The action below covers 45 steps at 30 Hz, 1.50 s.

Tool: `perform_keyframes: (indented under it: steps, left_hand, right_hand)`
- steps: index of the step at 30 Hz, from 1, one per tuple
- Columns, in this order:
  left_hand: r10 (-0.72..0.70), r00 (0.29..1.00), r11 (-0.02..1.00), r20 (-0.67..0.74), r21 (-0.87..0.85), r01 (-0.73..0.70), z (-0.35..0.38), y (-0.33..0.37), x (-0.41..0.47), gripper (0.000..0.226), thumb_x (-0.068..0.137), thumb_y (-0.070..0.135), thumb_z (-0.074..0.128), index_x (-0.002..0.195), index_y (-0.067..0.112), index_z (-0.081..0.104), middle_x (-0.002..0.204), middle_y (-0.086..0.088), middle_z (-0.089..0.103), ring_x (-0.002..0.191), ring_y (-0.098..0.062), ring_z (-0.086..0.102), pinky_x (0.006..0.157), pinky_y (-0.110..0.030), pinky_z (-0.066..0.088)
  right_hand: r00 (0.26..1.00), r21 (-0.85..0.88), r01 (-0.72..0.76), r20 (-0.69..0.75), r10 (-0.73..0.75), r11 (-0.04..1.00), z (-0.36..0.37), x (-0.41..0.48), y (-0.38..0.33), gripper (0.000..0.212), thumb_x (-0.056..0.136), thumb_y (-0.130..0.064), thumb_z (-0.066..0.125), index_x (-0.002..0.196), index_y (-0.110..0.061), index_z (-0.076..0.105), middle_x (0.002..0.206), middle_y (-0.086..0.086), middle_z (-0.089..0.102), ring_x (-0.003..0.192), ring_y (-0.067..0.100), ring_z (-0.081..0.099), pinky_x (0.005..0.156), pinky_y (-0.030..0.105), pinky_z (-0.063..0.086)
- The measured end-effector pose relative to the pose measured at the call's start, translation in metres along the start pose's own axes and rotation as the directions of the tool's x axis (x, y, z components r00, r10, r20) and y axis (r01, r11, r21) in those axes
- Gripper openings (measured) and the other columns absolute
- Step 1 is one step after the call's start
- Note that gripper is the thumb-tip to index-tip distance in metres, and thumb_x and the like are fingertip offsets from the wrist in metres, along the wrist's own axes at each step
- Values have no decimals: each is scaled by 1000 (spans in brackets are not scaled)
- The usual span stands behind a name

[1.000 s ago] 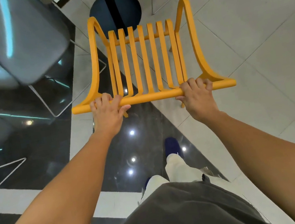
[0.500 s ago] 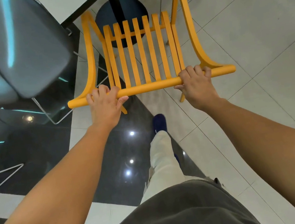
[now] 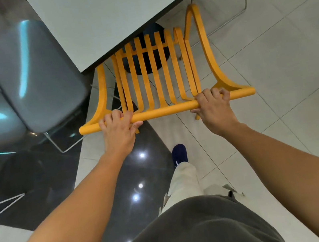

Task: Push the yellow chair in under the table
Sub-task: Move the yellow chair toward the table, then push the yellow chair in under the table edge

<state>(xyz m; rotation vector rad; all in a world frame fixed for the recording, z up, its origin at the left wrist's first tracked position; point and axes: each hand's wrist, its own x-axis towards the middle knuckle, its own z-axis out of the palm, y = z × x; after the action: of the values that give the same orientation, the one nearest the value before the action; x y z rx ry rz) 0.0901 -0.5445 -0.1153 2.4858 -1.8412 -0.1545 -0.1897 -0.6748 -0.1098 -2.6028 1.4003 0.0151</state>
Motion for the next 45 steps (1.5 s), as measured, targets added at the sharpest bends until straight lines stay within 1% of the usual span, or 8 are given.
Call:
perform_keyframes:
  steps: [9, 14, 19, 24, 28, 33, 39, 45]
  left_hand:
    - [-72, 996, 997, 49, -32, 74, -11, 0, 65, 46, 94, 59, 36, 109, 21, 58, 102, -11, 51, 93, -33, 43, 86, -50, 30]
    - [-81, 994, 996, 70, -21, 83, -24, 3, 95, 50, 95, 59, 31, 113, 20, 57, 106, -12, 50, 98, -34, 43, 89, -50, 29]
    - [-110, 988, 992, 106, -44, 115, -36, 5, 100, 60, 92, 61, 28, 114, 16, 60, 107, -14, 51, 99, -36, 42, 90, -49, 27]
    - [-148, 979, 987, 142, -47, 156, -38, 16, 91, 82, 88, 71, 11, 114, 12, 62, 108, -19, 53, 99, -39, 45, 91, -53, 30]
    - [-180, 976, 983, 121, -20, 184, -33, 25, 95, 74, 91, 67, 17, 111, 11, 61, 104, -20, 52, 94, -39, 46, 91, -55, 32]
    - [-176, 978, 984, 112, 32, 173, -22, 45, 87, 61, 93, 61, 25, 110, 15, 60, 103, -17, 53, 92, -36, 45, 86, -51, 33]
    - [-223, 965, 975, 139, 36, 220, -20, 101, 99, 53, 93, 57, 35, 113, 15, 60, 103, -15, 53, 94, -35, 47, 86, -51, 38]
    - [-279, 951, 960, 137, 22, 279, -15, 157, 109, 47, 95, 56, 36, 113, 17, 56, 106, -14, 53, 93, -33, 45, 88, -50, 36]
  right_hand:
    - [995, 40, 86, 40, -88, 995, -15, 84, 18, 40, 96, -45, 42, 114, -10, 54, 109, 11, 54, 101, 32, 46, 98, 56, 28]
    - [991, 2, 118, -62, -118, 993, -18, 115, 28, 36, 96, -44, 44, 107, -11, 54, 103, 11, 55, 95, 32, 46, 93, 55, 30]
    - [982, -13, 146, -122, -147, 989, -12, 119, 28, 32, 96, -43, 46, 104, -13, 54, 98, 8, 54, 92, 30, 45, 91, 48, 26]
    - [983, 15, 161, -85, -159, 987, -4, 110, 33, 32, 95, -42, 50, 109, -14, 55, 99, 7, 56, 95, 29, 48, 93, 49, 30]
    - [981, 23, 180, -74, -178, 983, -5, 114, 44, 31, 96, -41, 49, 111, -15, 57, 100, 6, 56, 96, 29, 48, 94, 47, 27]
    - [974, 46, 221, -67, -218, 974, -13, 113, 65, 34, 95, -43, 48, 108, -14, 58, 100, 8, 58, 95, 29, 48, 93, 48, 27]
    - [975, 18, 220, -38, -219, 975, -29, 127, 117, 44, 92, -53, 47, 103, -12, 58, 99, 12, 54, 95, 32, 47, 92, 51, 28]
    - [960, -14, 279, -21, -279, 960, -38, 143, 170, 48, 93, -56, 41, 103, -13, 58, 100, 11, 53, 94, 32, 45, 89, 52, 30]
